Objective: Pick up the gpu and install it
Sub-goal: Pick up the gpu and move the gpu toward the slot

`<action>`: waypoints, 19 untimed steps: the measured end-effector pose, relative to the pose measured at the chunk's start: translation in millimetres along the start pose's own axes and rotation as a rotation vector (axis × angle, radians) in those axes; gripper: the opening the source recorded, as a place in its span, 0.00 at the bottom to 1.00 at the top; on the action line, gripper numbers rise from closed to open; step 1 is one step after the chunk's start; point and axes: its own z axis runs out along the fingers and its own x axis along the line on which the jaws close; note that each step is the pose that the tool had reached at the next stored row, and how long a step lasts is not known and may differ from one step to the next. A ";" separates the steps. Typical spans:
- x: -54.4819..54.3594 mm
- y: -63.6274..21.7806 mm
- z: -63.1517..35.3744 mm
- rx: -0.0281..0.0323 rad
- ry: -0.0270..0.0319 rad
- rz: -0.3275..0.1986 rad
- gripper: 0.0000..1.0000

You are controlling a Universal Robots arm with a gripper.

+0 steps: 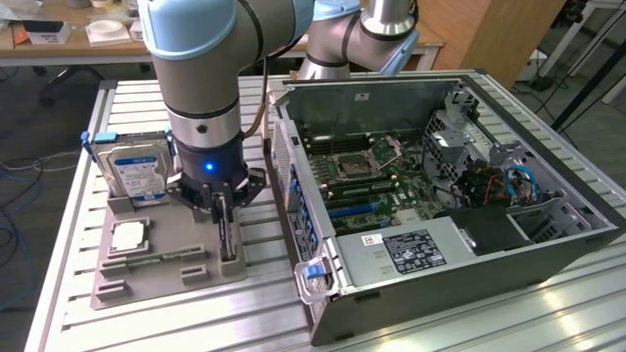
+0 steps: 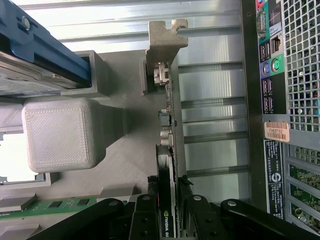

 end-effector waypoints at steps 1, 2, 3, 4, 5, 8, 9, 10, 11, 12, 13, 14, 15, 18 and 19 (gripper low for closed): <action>0.0 0.0 0.0 0.0000 0.0000 0.000 0.27; 0.0 0.0 0.0 0.0000 0.0000 0.000 0.27; 0.0 0.0 0.0 0.0000 0.0001 0.000 0.27; 0.0 0.0 0.0 0.0000 0.0000 0.000 0.27; 0.0 0.0 0.0 0.0000 0.0000 0.000 0.27; 0.0 0.0 0.0 0.0000 0.0000 0.000 0.27; 0.0 0.0 0.0 0.0000 0.0000 0.000 0.27; 0.0 0.1 -1.1 -0.0002 -0.0002 0.000 0.27; -0.1 0.2 -4.9 -0.0002 -0.0002 0.000 0.27; -0.1 0.3 -9.9 -0.0001 -0.0001 0.000 0.27; -0.1 0.4 -14.4 0.0000 0.0001 0.000 0.27; -0.2 0.6 -18.9 -0.0001 -0.0001 0.000 0.27; -0.3 0.7 -23.4 -0.0001 0.0000 0.000 0.27; -0.5 1.1 -36.9 -0.0001 0.0000 0.001 0.27; -0.5 1.2 -41.8 -0.0002 -0.0001 0.001 0.27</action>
